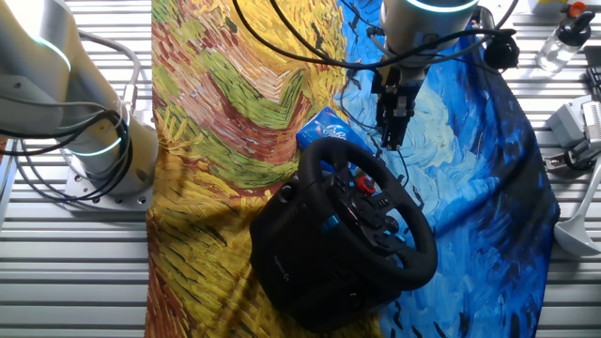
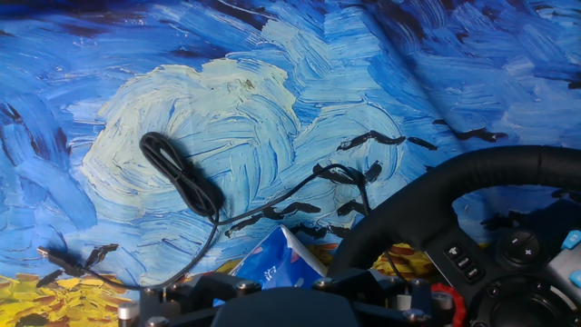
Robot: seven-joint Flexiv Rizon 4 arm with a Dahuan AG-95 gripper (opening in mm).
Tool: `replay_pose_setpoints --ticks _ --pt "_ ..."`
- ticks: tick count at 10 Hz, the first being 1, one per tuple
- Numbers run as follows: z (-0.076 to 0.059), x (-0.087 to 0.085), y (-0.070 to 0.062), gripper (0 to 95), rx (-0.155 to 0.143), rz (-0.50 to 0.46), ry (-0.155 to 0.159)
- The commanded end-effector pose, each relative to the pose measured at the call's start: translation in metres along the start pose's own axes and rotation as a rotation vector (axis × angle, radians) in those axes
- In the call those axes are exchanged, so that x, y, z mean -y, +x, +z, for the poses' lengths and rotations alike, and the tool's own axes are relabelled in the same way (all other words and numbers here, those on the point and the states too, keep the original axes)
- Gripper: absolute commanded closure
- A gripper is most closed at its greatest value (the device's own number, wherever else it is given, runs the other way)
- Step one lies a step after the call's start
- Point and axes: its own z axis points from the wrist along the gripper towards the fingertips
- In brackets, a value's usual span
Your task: Rotate the steering wheel 90 degrees counterclockwise
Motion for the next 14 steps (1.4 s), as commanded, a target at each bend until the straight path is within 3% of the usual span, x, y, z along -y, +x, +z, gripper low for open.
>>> replay_pose_setpoints --ticks 1,2,11,14 --pt "-0.0001 0.0000 0.0001 0.0 0.000 0.000 0.000" --pt "-0.0001 0.0000 0.0000 95.0 -0.017 -0.361 -0.051" --pt "-0.0001 -0.0003 -0.0002 95.0 -0.030 -0.376 -0.040" --pt "-0.0001 -0.0018 -0.0019 95.0 -0.054 -0.384 -0.024"
